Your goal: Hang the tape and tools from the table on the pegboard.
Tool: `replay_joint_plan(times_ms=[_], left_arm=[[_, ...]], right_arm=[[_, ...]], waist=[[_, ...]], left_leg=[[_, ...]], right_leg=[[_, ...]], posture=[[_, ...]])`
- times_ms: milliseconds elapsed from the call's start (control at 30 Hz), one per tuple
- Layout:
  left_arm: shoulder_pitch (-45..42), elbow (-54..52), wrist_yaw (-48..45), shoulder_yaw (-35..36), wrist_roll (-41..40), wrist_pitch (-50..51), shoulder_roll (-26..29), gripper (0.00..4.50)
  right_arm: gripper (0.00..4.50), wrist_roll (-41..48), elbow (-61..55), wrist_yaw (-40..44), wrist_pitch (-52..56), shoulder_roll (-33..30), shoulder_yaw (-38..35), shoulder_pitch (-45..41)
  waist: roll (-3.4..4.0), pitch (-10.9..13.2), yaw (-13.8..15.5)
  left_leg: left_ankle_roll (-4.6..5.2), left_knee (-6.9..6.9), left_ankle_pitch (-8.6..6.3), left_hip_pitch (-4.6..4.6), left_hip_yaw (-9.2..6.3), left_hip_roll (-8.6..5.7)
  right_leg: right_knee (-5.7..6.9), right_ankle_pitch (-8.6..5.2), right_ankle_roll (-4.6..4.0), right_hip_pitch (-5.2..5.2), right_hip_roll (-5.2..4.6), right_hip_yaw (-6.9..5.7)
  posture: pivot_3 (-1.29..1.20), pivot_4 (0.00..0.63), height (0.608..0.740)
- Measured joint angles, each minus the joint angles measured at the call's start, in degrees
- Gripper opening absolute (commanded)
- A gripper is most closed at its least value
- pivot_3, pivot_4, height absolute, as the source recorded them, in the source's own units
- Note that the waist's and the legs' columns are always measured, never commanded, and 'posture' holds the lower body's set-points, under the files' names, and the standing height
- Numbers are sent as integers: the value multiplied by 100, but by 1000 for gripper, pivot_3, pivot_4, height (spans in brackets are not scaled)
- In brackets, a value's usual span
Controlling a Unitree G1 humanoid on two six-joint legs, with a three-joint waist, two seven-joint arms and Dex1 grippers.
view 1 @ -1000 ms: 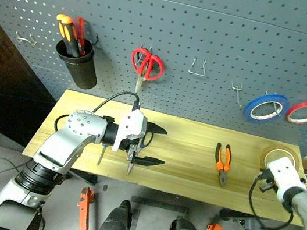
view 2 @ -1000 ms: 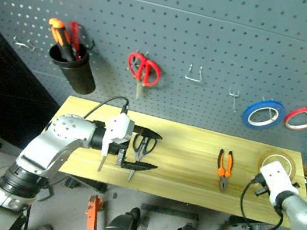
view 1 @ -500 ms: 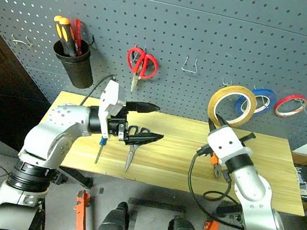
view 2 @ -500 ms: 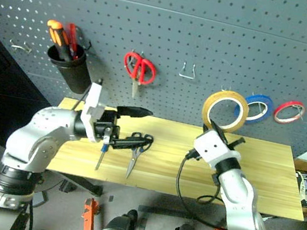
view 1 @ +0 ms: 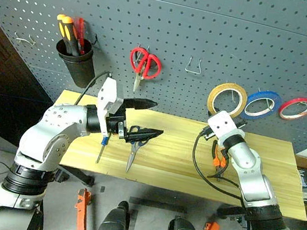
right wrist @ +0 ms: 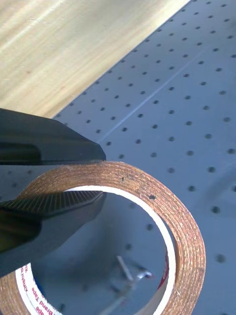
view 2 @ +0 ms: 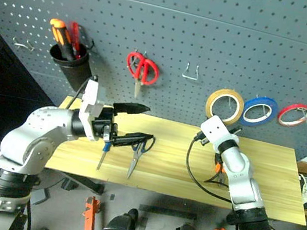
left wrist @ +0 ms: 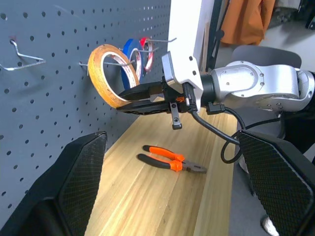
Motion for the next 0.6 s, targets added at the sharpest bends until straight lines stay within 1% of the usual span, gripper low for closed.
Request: replay_joint_plan(times_ms=[100,167,200,233,267,300,333,400,433,467,533,600], left_arm=[[0,49,-5,-17,167,-146,0,4500],[14,185,-34,-53,339,-300,40,4500],[55,289,-92,-122,474,-448,110,4500],[111,383,-171,-137,571,-547,182,4500],[147,500,-281,-192,689,-682,260,4500],[188,583,-387,-240,768,-787,341,4500],[224,678,-495,-282,836,-864,427,4500],[290,841,-762,-418,973,-1007,598,4500],[309,925,-862,-465,1036,-1079,662,4500],[315,1003,-938,-502,1100,-1138,705,4500],[315,1144,-1031,-551,1216,-1267,737,4500],[296,1278,-1072,-592,1284,-1374,720,4500]], right_arm=[[2659,-63,-480,-24,60,27,20,539],[3344,-65,-912,-59,303,158,20,972],[3701,-55,-1268,-108,591,352,-23,1280],[3919,-45,-1533,-152,817,531,-16,1549],[4277,-45,-1813,-187,1203,728,-8,1841],[4445,-29,-2016,-199,1606,914,-18,2028],[4445,7,-2138,-209,2002,1097,-34,2179],[4445,14,-2186,-290,2942,1426,-156,2160],[4445,14,-2180,-321,3281,1480,-226,2102],[4445,25,-2127,-343,3545,1526,-333,2008],[4445,112,-1906,-408,3803,1569,-561,1728],[4445,283,-1100,-506,3891,1561,-899,1101]], waist=[[0,0,19],[0,-1,22],[0,-3,23],[0,-5,19],[0,-5,7],[1,-7,-3],[1,-8,-16],[1,-9,-35],[1,-9,-29],[1,-9,-19],[0,-10,-12],[-2,-11,-14]], left_leg=[[0,0,0,0,0,-1],[0,1,0,0,0,0],[0,0,0,0,0,2],[0,-1,0,1,-2,5],[0,-2,0,1,-1,5],[0,-2,0,1,0,9],[-1,-1,0,1,0,13],[-2,0,0,4,2,14],[-3,0,-1,4,1,16],[-3,0,-1,3,1,18],[-4,0,-1,4,2,22],[-4,0,-1,4,5,23]], right_leg=[[0,0,0,0,0,2],[1,0,0,-1,0,3],[3,0,-1,-2,1,2],[3,-2,-4,-2,3,2],[5,-2,-5,-6,4,3],[6,-4,-8,-7,6,4],[5,-6,-9,-8,8,5],[4,-10,-2,-12,8,8],[2,-19,-30,-15,8,8],[2,-16,-34,-16,7,5],[1,-8,-40,-16,7,3],[-2,7,-45,-17,7,2]], posture=[[-56,208,740],[-63,210,740],[-65,211,740],[-69,213,740],[-71,214,740],[-77,215,740],[-79,216,740],[-80,216,740],[-80,217,740],[-81,216,740],[-81,215,740],[-76,211,740]])
